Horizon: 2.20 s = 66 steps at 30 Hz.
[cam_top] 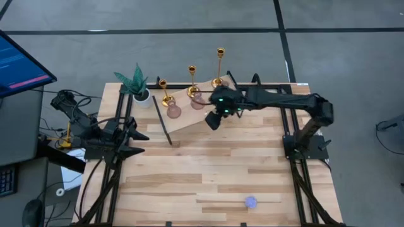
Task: Pick & Place candle stick holders
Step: Put the yellow scented candle on the shelf
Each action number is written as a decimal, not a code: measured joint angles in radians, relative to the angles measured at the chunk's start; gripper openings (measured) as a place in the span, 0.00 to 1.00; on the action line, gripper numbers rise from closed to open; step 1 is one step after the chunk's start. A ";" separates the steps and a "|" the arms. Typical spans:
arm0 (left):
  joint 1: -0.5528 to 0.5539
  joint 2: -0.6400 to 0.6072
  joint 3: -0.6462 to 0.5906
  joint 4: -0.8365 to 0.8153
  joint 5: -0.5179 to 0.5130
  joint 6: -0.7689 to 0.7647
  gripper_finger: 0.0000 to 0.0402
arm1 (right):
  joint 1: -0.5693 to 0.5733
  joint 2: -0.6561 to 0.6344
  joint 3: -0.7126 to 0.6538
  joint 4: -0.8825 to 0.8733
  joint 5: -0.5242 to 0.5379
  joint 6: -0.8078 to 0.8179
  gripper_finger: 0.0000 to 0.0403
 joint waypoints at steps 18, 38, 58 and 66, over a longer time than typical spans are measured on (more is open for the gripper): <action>0.000 -0.013 0.000 -0.002 0.000 0.000 0.53 | 0.000 0.317 0.422 -0.354 0.105 -0.094 0.56; 0.000 -0.013 0.000 -0.001 0.000 -0.004 0.53 | -0.017 0.327 0.422 -0.385 0.165 -0.107 0.58; 0.000 -0.013 0.000 0.000 0.000 -0.004 0.53 | -0.016 0.327 0.422 -0.365 0.165 -0.107 0.63; 0.000 -0.013 0.000 0.002 0.000 -0.004 0.53 | -0.016 0.327 0.422 -0.356 0.165 -0.107 0.64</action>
